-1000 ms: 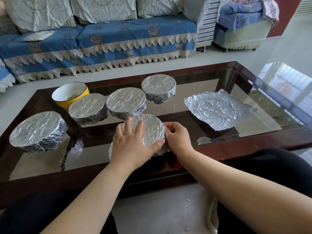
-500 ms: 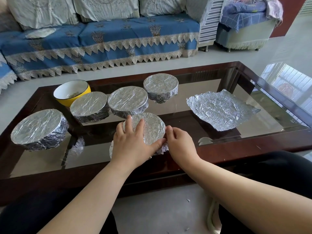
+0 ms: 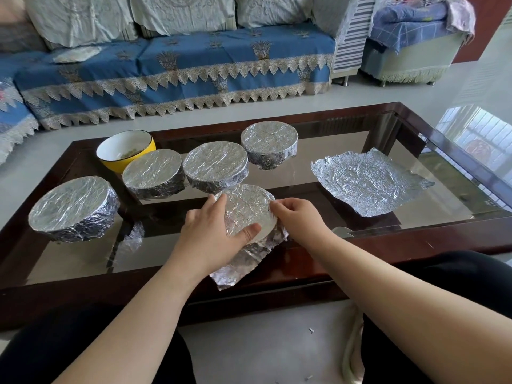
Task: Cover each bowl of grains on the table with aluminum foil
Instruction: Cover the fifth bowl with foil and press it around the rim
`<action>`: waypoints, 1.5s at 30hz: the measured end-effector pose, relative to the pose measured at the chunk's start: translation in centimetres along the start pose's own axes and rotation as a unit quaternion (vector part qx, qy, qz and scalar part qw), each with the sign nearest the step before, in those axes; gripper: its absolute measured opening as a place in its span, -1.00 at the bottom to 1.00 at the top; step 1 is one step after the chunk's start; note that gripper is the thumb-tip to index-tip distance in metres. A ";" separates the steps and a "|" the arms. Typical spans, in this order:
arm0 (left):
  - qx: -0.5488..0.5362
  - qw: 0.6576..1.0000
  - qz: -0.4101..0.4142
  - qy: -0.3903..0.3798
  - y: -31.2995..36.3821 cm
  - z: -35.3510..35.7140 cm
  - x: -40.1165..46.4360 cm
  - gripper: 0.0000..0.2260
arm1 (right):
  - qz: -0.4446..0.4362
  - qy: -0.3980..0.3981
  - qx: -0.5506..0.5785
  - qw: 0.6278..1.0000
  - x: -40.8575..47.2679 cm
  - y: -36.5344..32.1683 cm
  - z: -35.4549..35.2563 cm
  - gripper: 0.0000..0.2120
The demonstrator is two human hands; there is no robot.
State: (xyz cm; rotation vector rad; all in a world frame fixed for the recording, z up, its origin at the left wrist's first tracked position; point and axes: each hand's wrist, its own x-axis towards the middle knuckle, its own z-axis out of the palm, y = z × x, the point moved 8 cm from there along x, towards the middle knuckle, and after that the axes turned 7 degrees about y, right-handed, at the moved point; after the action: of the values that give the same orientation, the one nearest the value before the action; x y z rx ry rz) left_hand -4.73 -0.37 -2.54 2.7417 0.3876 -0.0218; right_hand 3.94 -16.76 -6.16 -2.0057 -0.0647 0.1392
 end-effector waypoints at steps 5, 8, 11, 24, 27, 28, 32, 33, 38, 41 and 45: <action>0.141 0.989 0.006 0.046 0.1 -0.7 -0.9 0.02 | -0.037 0.013 -0.008 0.999 0.8 -0.3 -0.2 -0.76; 0.198 0.976 0.047 0.078 0.0 -0.1 -0.5 0.02 | -0.052 0.040 -0.006 0.998 0.9 -0.2 -0.5 -0.85; 0.191 0.968 0.145 0.072 0.8 0.8 0.7 -0.02 | -0.067 0.043 -0.022 0.997 0.9 -0.3 -0.4 -0.81; 0.088 0.979 0.185 0.012 1.1 2.1 1.3 0.22 | -0.114 0.027 0.091 0.989 -1.5 0.9 0.1 -0.71; 0.086 0.979 0.183 0.016 1.1 2.0 1.4 0.23 | -0.128 0.029 0.081 0.988 -1.8 1.5 0.3 -0.71; 0.087 0.979 0.183 0.017 1.1 2.0 1.3 0.23 | -0.124 0.029 0.073 0.989 -1.7 1.7 0.3 -0.73; 0.083 0.979 0.184 0.018 1.0 2.1 1.4 0.22 | -0.097 0.024 0.079 0.992 -1.4 2.0 0.3 -0.82; 0.082 0.980 0.183 0.018 1.0 2.1 1.4 0.22 | -0.089 0.021 0.087 0.992 -1.1 2.1 0.3 -0.82; 0.082 0.980 0.180 0.019 0.9 2.2 1.4 0.20 | -0.031 -0.026 0.137 0.990 -0.1 2.6 0.3 -0.81; 0.083 0.980 0.181 0.021 0.8 2.2 1.4 0.20 | -0.005 -0.082 0.176 0.981 0.5 2.8 0.5 -0.86; 0.085 0.980 0.179 0.018 0.9 2.1 1.5 0.19 | -0.007 -0.074 0.187 0.980 0.7 2.9 0.2 -0.86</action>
State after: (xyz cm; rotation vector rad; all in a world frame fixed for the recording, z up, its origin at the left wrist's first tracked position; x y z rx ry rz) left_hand -2.98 -1.54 -4.32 2.9414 -0.1087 0.0926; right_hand 4.60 -17.72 -8.90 -1.6168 -0.1372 0.2703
